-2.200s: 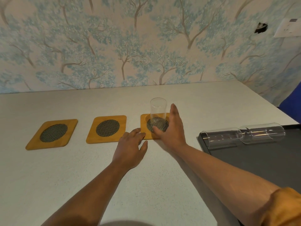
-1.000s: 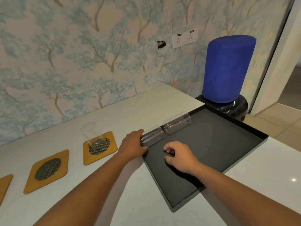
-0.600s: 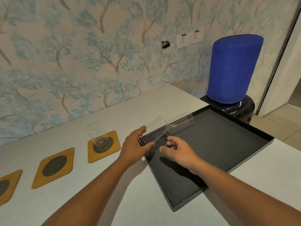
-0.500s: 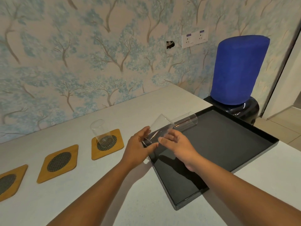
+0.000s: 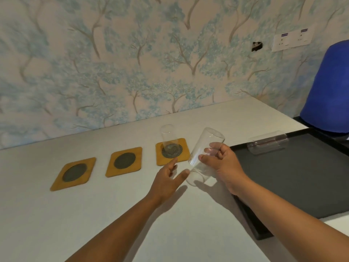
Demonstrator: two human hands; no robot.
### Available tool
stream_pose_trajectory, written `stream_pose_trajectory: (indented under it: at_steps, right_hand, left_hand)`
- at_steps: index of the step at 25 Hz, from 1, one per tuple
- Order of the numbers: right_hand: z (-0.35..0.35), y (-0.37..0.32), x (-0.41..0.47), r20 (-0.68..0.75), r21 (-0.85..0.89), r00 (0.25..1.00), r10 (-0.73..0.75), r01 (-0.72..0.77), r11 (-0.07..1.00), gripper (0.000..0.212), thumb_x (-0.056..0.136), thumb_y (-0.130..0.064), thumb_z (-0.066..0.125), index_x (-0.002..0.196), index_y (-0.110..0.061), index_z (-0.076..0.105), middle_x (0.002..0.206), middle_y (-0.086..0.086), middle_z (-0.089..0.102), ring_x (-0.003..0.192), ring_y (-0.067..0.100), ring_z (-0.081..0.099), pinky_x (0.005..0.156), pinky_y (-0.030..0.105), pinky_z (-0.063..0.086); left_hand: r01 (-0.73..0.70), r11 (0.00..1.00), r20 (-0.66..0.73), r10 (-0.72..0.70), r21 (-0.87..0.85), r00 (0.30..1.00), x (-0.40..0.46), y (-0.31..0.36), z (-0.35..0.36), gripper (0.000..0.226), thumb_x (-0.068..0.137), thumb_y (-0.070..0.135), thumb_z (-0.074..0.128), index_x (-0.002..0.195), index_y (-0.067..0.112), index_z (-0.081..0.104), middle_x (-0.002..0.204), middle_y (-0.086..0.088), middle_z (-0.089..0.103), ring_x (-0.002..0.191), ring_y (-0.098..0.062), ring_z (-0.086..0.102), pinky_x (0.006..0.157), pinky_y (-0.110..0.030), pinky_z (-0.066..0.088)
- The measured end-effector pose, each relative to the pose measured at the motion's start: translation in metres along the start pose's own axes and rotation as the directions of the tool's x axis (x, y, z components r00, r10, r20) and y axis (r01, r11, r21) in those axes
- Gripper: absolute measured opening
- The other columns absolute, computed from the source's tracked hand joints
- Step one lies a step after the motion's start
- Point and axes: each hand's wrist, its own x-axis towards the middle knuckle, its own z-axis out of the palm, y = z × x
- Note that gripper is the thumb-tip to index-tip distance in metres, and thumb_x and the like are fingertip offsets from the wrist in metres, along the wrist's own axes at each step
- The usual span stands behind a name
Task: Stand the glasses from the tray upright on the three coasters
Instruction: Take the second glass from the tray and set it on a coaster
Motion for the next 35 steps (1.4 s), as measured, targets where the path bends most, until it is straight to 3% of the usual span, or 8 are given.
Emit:
stream_pose_trajectory:
  at_steps: [4, 8, 10, 13, 16, 19, 26, 35]
  right_hand:
    - [0.067, 0.020, 0.005, 0.104, -0.023, 0.994, -0.033, 0.035, 0.999, 0.054, 0.072, -0.006, 0.087, 0.119, -0.015, 0.063, 0.115, 0.004, 0.074, 0.105, 0.018, 0.072, 0.088, 0.035, 0.057]
    - [0.133, 0.047, 0.018, 0.193, -0.089, 0.980, -0.046, 0.065, 0.994, 0.056, 0.071, -0.014, 0.090, 0.121, -0.020, 0.064, 0.119, 0.001, 0.072, 0.113, 0.018, 0.068, 0.093, 0.038, 0.054]
    - [0.165, 0.062, 0.023, 0.203, -0.110, 0.979, -0.028, 0.052, 0.993, 0.059, 0.071, -0.015, 0.090, 0.122, -0.020, 0.061, 0.122, 0.002, 0.069, 0.114, 0.018, 0.065, 0.090, 0.032, 0.055]
    - [0.210, 0.079, 0.041, 0.240, -0.190, 0.970, -0.037, 0.085, 0.978, 0.063, 0.070, -0.017, 0.091, 0.122, -0.023, 0.056, 0.123, 0.001, 0.065, 0.114, 0.018, 0.062, 0.091, 0.030, 0.055]
    - [0.228, 0.087, 0.064, 0.254, -0.259, 0.965, -0.070, 0.137, 0.956, 0.063, 0.071, -0.021, 0.091, 0.123, -0.026, 0.056, 0.123, -0.002, 0.064, 0.117, 0.017, 0.060, 0.098, 0.036, 0.053]
    - [0.252, 0.099, 0.092, 0.271, -0.336, 0.958, -0.089, 0.181, 0.925, 0.080, 0.071, -0.028, 0.090, 0.140, -0.021, 0.050, 0.129, -0.002, 0.062, 0.120, 0.014, 0.058, 0.102, 0.039, 0.051]
    - [0.276, 0.122, 0.123, 0.315, -0.414, 0.945, -0.087, 0.219, 0.884, 0.092, 0.072, -0.030, 0.090, 0.149, -0.024, 0.041, 0.138, -0.002, 0.058, 0.127, 0.015, 0.054, 0.106, 0.042, 0.048]
    - [0.281, 0.131, 0.127, 0.308, -0.416, 0.948, -0.074, 0.205, 0.886, 0.088, 0.074, -0.033, 0.088, 0.148, -0.022, 0.043, 0.145, -0.001, 0.055, 0.131, 0.014, 0.052, 0.110, 0.040, 0.044]
  left_hand:
    - [0.087, 0.935, -0.285, 0.015, 0.343, 0.958, -0.020, -0.072, -0.090, 0.062, 0.093, 0.048, 0.062, 0.147, 0.020, 0.047, 0.161, 0.001, 0.036, 0.146, -0.020, 0.038, 0.115, -0.034, 0.032]
    - [0.154, 0.709, -0.305, 0.089, 0.688, 0.948, -0.030, -0.122, -0.167, 0.067, 0.095, 0.055, 0.052, 0.152, 0.022, 0.039, 0.167, -0.005, 0.021, 0.153, -0.027, 0.019, 0.119, -0.045, 0.026]
    - [0.180, 0.684, -0.302, 0.063, 0.707, 0.951, -0.030, -0.138, -0.196, 0.068, 0.097, 0.058, 0.047, 0.154, 0.024, 0.034, 0.168, -0.004, 0.017, 0.153, -0.026, 0.018, 0.119, -0.046, 0.027]
    - [0.212, 0.713, -0.300, -0.003, 0.668, 0.954, -0.019, -0.157, -0.223, 0.060, 0.101, 0.054, 0.039, 0.153, 0.025, 0.037, 0.166, 0.000, 0.027, 0.150, -0.023, 0.028, 0.117, -0.042, 0.031]
    - [0.166, 0.711, -0.283, 0.049, 0.684, 0.958, -0.016, -0.155, -0.222, 0.053, 0.102, 0.047, 0.039, 0.150, 0.025, 0.045, 0.158, 0.003, 0.042, 0.144, -0.023, 0.036, 0.117, -0.041, 0.035]
    - [0.123, 0.714, -0.269, 0.095, 0.689, 0.959, -0.013, -0.158, -0.224, 0.049, 0.102, 0.042, 0.041, 0.147, 0.023, 0.049, 0.148, 0.004, 0.055, 0.135, -0.022, 0.043, 0.110, -0.041, 0.042]
    - [0.140, 0.721, -0.282, 0.080, 0.679, 0.956, -0.014, -0.162, -0.224, 0.047, 0.102, 0.043, 0.041, 0.145, 0.026, 0.051, 0.149, 0.011, 0.053, 0.134, -0.022, 0.042, 0.106, -0.041, 0.045]
    - [0.155, 0.735, -0.294, 0.063, 0.660, 0.954, -0.013, -0.164, -0.224, 0.049, 0.102, 0.046, 0.040, 0.147, 0.028, 0.049, 0.150, 0.013, 0.052, 0.137, -0.019, 0.038, 0.107, -0.043, 0.046]
